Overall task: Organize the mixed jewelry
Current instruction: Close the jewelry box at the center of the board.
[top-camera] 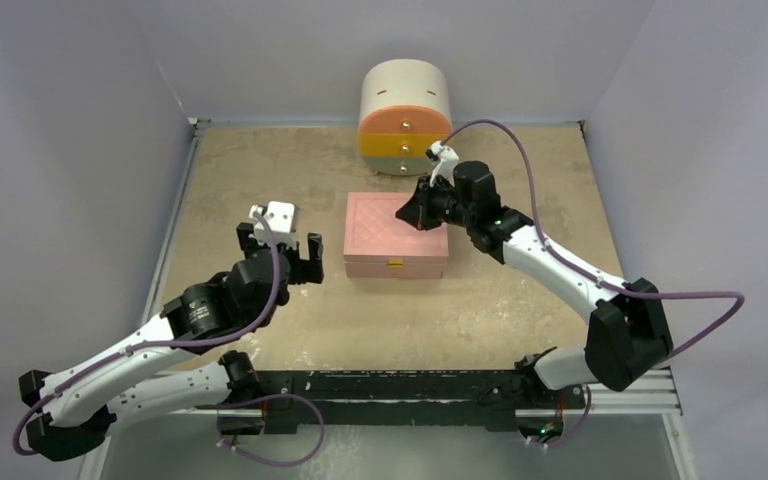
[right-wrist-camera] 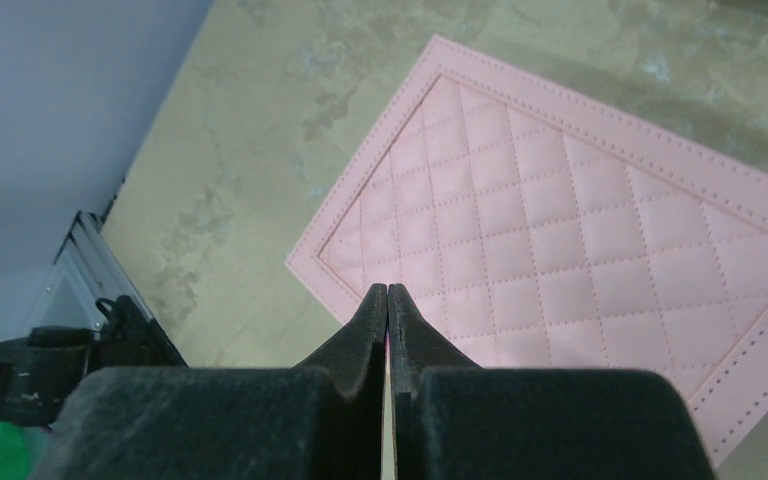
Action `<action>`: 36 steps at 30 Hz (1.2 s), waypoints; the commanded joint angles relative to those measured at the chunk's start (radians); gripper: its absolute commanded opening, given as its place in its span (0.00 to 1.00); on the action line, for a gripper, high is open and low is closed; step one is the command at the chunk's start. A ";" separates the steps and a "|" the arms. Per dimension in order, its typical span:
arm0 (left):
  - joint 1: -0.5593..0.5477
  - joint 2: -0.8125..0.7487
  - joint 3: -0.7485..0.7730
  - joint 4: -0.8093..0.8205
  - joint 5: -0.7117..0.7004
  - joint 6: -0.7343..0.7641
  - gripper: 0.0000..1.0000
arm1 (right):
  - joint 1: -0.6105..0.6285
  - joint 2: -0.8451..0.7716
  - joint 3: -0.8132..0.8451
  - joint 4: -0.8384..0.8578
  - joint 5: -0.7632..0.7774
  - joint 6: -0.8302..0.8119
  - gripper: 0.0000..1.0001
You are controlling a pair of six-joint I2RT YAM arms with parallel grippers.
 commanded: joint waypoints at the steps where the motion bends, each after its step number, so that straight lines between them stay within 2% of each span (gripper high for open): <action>1: 0.009 0.008 -0.002 0.017 -0.006 0.005 0.87 | 0.044 -0.020 -0.019 -0.077 0.119 -0.045 0.00; 12: 0.027 0.042 0.018 0.062 0.036 -0.050 0.91 | 0.122 0.008 -0.134 -0.140 0.261 -0.053 0.00; 20: 0.026 0.209 0.074 0.147 0.140 -0.118 0.85 | 0.155 0.036 -0.222 -0.181 0.385 -0.047 0.00; 24: 0.026 0.335 0.111 0.196 0.188 -0.129 0.75 | 0.167 0.017 -0.276 -0.176 0.411 -0.028 0.00; 28: 0.045 0.447 0.134 0.246 0.237 -0.134 0.55 | 0.169 -0.023 -0.318 -0.175 0.426 -0.014 0.00; 29: 0.067 0.470 0.138 0.258 0.267 -0.141 0.47 | 0.172 -0.035 -0.326 -0.174 0.424 -0.011 0.00; 33: 0.132 0.547 0.120 0.330 0.404 -0.170 0.27 | 0.177 -0.084 -0.352 -0.172 0.415 -0.001 0.00; 36: 0.148 0.596 0.100 0.376 0.452 -0.179 0.19 | 0.177 -0.115 -0.360 -0.178 0.411 0.004 0.00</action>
